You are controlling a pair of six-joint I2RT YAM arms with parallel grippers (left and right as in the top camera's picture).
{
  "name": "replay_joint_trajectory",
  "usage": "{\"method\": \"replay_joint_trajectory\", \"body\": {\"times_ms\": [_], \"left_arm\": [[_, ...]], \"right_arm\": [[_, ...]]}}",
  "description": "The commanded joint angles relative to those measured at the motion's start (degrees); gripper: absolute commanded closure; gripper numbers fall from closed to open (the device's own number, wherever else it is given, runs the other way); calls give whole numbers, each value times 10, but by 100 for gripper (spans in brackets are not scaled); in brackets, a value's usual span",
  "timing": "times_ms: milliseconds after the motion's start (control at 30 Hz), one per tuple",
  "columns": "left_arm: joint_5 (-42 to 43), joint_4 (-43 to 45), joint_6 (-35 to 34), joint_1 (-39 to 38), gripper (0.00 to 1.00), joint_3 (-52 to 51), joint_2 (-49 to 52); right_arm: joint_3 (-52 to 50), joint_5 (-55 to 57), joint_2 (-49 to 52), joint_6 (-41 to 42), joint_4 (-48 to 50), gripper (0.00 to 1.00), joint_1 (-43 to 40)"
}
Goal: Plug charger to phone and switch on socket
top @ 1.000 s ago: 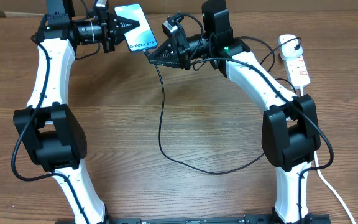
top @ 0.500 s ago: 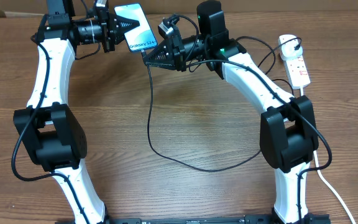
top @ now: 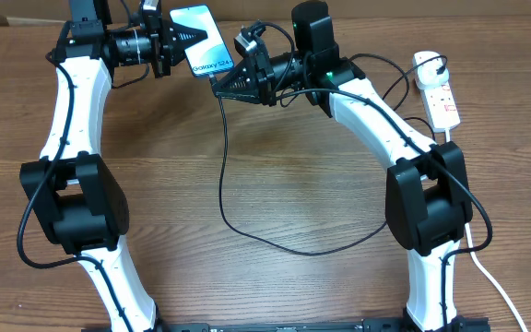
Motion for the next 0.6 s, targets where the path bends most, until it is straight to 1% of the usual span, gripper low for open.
{"method": "replay_joint_trajectory", "body": {"times_ms": [0, 100, 167, 300, 333, 400, 500, 567], "left_arm": [[70, -4, 16, 0, 96, 6, -4], [61, -5, 39, 8, 96, 6, -4], [54, -5, 46, 11, 96, 6, -4], [17, -5, 57, 15, 96, 6, -4], [3, -5, 66, 15, 96, 6, -4], [-20, -16, 82, 15, 96, 6, -4], [-55, -55, 110, 15, 96, 6, -4], [-79, -85, 131, 16, 96, 6, -4]], "right_arm": [[9, 58, -16, 2, 2, 96, -28], [9, 72, -16, -26, -31, 96, -39], [9, 89, -16, -59, -75, 96, -47], [9, 160, -16, -161, -217, 96, -59], [9, 188, -16, -201, -264, 96, -61], [9, 228, -16, -232, -308, 96, -62], [9, 341, -16, -268, -389, 96, -62], [8, 446, -16, -273, -446, 96, -57]]}}
